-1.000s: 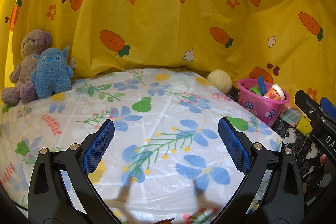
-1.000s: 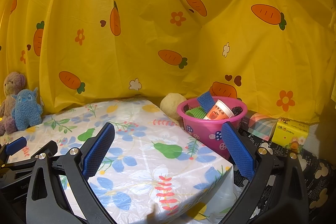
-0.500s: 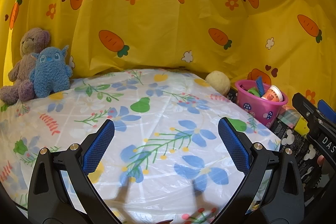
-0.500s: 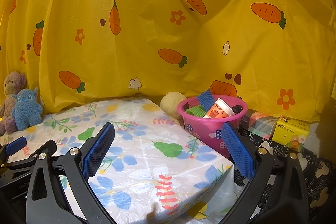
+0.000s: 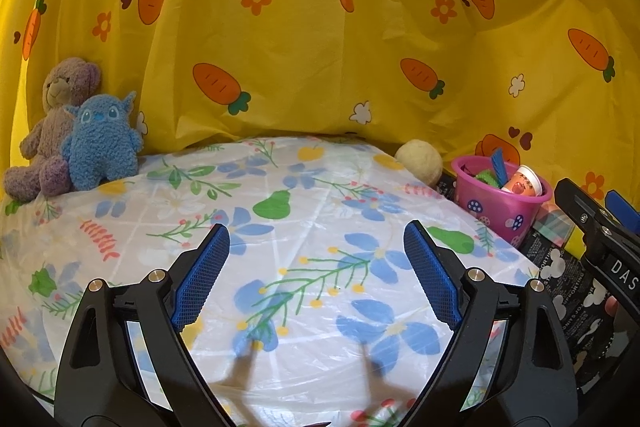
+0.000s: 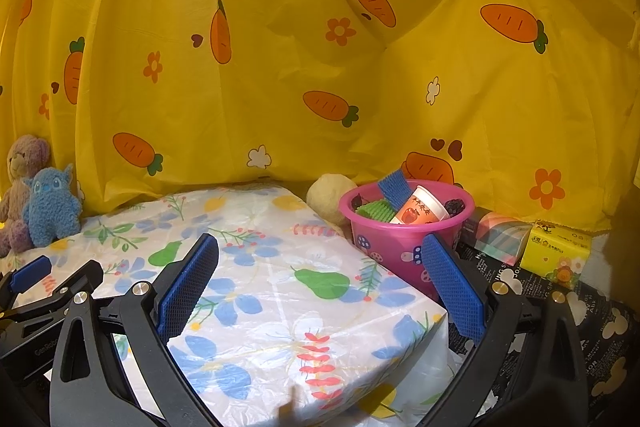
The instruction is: Collect trash
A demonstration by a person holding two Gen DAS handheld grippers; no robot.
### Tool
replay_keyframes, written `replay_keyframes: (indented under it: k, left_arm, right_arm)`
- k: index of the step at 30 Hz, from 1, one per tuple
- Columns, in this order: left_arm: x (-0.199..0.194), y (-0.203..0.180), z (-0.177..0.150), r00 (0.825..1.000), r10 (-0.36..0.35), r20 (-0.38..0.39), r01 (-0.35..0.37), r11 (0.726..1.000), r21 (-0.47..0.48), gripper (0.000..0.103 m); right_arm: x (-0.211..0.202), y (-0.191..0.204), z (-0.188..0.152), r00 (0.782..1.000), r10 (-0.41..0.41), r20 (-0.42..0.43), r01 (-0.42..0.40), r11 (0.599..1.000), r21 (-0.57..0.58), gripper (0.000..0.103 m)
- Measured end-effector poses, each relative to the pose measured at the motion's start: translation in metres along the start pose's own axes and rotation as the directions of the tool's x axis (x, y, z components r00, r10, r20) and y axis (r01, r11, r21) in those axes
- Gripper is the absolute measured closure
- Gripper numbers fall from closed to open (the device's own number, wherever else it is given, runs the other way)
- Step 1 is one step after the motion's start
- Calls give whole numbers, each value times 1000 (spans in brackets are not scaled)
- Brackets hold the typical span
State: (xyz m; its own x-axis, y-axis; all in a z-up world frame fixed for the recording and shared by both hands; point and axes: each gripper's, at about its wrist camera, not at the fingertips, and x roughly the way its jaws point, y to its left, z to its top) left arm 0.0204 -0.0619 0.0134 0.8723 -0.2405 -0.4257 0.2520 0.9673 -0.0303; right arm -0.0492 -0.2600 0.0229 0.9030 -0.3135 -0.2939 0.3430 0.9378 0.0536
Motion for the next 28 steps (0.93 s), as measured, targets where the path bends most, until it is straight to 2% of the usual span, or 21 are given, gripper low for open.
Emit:
replay_keyframes:
  k: [21,28]
  left_arm:
    - [-1,3,0,1000,25,16,-25,1000,7,6]
    - [4,8,-2,1000,21,-18,-21,999,-26,6]
  right_arm:
    - [2,3,0,1000,3,-1,-3,1000,-1,5]
    - [4,4,2,1000,3,4,-3,1000,5,5]
